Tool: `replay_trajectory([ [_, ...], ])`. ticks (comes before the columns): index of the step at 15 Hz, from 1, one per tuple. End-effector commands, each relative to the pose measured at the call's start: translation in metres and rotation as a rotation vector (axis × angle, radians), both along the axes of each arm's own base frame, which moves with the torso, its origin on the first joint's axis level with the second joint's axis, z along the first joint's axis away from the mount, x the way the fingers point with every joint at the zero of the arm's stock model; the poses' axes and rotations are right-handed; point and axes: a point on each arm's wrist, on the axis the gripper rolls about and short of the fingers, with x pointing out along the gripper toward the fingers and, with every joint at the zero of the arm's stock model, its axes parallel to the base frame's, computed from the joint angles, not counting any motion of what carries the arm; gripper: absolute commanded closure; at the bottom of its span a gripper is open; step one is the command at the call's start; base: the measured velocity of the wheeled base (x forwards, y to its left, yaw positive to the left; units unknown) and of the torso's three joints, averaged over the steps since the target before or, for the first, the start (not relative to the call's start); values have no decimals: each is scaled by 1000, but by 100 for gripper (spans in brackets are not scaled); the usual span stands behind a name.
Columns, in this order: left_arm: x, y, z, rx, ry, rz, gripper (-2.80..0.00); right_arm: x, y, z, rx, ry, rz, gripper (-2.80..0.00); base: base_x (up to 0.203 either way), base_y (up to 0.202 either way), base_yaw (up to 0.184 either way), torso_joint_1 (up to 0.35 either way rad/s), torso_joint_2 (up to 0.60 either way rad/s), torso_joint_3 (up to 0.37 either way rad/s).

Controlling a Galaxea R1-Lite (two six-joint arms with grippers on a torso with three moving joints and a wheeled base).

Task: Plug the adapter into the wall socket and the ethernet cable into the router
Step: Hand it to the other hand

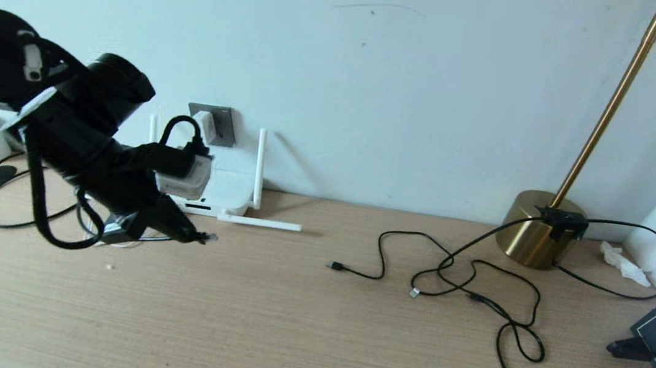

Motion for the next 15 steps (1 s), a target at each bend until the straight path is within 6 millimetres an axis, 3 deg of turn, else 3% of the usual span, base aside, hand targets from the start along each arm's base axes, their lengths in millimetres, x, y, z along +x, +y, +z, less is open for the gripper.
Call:
replay_trajectory([
  [1, -1, -32, 20, -41, -62, -43, 0, 1, 0, -2, -19, 8, 5, 0, 0, 0, 0, 0, 0, 0],
  [2, 0, -47, 27, -54, -85, -57, 0, 0, 0, 3, -24, -1, 12, 0, 0, 0, 0, 0, 0, 0],
  [4, 8, -78, 28, -98, -128, -43, 0, 1, 2, 33, 11, -4, 94, 0, 0, 0, 0, 0, 0, 0],
  [6, 13, -88, 27, -122, -163, -42, 0, 16, 5, 68, 79, 87, 203, 0, 0, 0, 0, 0, 0, 0],
  [9, 8, -93, 29, -129, -177, -62, 0, 75, 10, 105, 245, 363, 445, 0, 0, 0, 0, 0, 0, 0],
  [12, -9, -98, 37, -134, -192, -100, 0, 145, 22, 118, 415, 626, 676, 0, 0, 0, 0, 0, 0, 0],
  [15, -35, -115, 49, -112, -242, -146, 0, 206, 61, 134, 542, 767, 907, 0, 0, 0, 0, 0, 0, 0],
])
